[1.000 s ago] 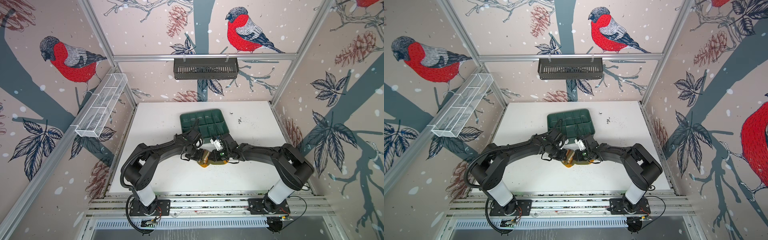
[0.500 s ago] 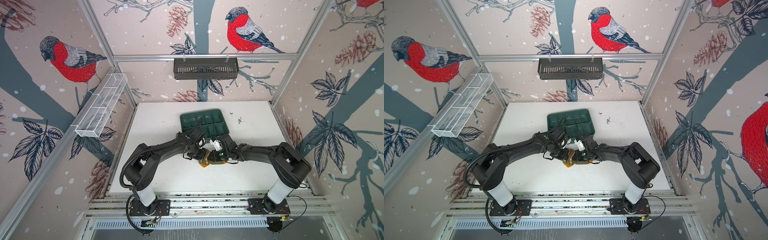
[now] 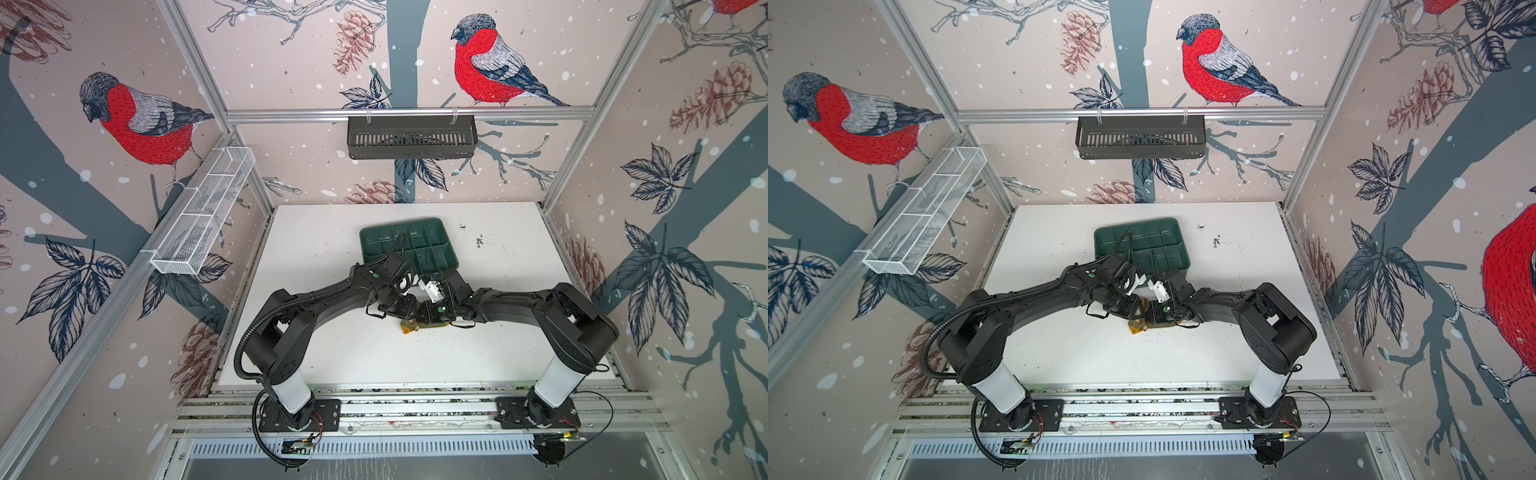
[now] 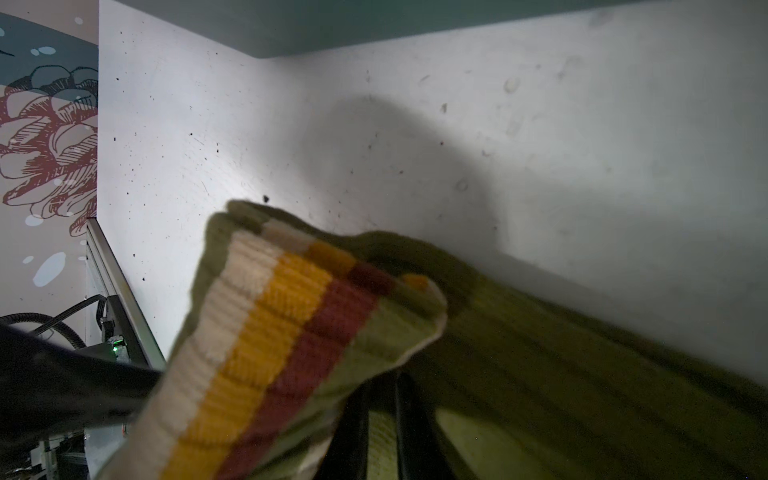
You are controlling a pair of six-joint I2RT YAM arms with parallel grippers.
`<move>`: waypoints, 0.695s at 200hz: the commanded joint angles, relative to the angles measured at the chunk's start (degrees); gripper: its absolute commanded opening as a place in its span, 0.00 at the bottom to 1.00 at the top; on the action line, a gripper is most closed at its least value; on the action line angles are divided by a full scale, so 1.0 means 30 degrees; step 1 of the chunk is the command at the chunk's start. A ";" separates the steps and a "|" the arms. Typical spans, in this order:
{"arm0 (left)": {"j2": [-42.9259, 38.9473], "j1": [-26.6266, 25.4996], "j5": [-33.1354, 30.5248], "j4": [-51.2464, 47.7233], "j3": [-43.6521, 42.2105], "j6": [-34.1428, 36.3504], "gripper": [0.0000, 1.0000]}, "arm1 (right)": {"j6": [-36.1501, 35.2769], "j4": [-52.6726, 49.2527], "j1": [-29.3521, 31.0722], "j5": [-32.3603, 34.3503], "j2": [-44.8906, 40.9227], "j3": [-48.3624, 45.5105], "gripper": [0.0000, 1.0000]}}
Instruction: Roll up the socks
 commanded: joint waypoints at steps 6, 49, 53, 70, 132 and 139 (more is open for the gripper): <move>-0.0154 -0.0036 0.0858 0.0799 -0.0116 -0.0067 0.37 | 0.0274 0.0443 0.0006 -0.0275 0.0126 -0.0039 0.16; -0.0404 -0.0041 0.1371 0.1528 -0.0169 -0.0320 0.27 | 0.0338 0.0566 -0.0043 -0.0255 0.0261 -0.0158 0.16; -0.0402 -0.0045 0.1405 0.1559 -0.0191 -0.0315 0.26 | 0.0338 0.0596 -0.0087 -0.0296 0.0266 -0.0167 0.16; -0.0404 -0.0039 0.1479 0.1645 -0.0214 -0.0342 0.25 | 0.0397 0.0682 -0.0102 -0.0337 0.0323 -0.0305 0.16; -0.0071 -0.0047 0.2440 0.3213 -0.1009 -0.0858 0.16 | 0.0485 0.0806 -0.0278 -0.0399 0.0238 -0.0627 0.17; 0.0016 -0.0024 0.2495 0.3329 -0.1093 -0.0905 0.15 | 0.0499 0.0802 -0.0292 -0.0419 0.0166 -0.0656 0.17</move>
